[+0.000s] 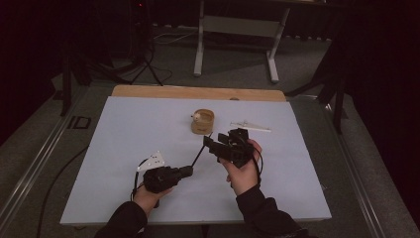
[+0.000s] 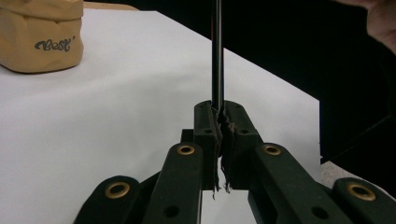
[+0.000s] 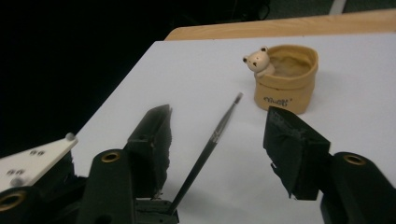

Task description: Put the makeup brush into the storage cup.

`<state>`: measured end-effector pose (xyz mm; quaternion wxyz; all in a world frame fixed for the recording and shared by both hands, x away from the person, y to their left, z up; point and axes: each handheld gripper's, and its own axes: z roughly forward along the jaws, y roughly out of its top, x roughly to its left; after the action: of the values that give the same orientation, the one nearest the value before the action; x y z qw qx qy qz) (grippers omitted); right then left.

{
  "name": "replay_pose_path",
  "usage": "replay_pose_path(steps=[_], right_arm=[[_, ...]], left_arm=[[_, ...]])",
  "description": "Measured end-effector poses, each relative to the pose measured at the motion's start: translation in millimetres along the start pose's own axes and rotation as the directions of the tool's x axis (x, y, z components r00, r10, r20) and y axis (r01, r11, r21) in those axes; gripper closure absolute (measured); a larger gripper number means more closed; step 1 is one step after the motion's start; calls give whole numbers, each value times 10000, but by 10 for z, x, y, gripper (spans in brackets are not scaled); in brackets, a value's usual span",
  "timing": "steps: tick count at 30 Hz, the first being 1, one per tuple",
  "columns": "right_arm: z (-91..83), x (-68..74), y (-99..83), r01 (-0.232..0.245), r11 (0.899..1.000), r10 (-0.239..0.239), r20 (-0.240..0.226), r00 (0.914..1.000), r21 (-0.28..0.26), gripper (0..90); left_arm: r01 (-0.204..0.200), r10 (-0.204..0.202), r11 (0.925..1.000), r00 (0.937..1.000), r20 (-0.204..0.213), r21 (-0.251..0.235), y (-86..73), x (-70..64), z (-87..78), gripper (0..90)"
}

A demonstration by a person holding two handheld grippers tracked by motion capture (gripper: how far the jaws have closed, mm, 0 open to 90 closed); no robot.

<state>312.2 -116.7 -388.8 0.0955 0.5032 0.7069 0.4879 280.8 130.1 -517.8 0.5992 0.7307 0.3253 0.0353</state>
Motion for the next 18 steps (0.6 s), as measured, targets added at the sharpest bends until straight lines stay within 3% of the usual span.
replay_pose_path(steps=[4, 9, 11, 12, 18], right_arm=[[48, -33, -18, -659, 9978, 658, -158, 9977, -11, 480], [109, -104, -18, -1596, 9871, 1600, -441, 9861, 142, 513], [121, -120, -18, -1713, 9850, 1722, -522, 9837, 230, 522], [148, -141, -23, -1906, 9809, 1926, -579, 9796, 394, 569], [197, -137, -32, -2062, 9767, 2099, -627, 9757, 598, 667]], left_arm=[[-8, 8, 10000, 10000, -13, -2, -2, -2, 0, 857], [-13, 13, 10000, 10000, -26, -47, 2, -1, -4, 857], [16, -16, 10000, 10000, 3, -39, 0, -1, -2, 857], [3, -3, 10000, 10000, -13, -20, 0, -2, 0, 857], [-32, 32, 10000, 10000, 64, -9, 2, -12, 6, 857]])
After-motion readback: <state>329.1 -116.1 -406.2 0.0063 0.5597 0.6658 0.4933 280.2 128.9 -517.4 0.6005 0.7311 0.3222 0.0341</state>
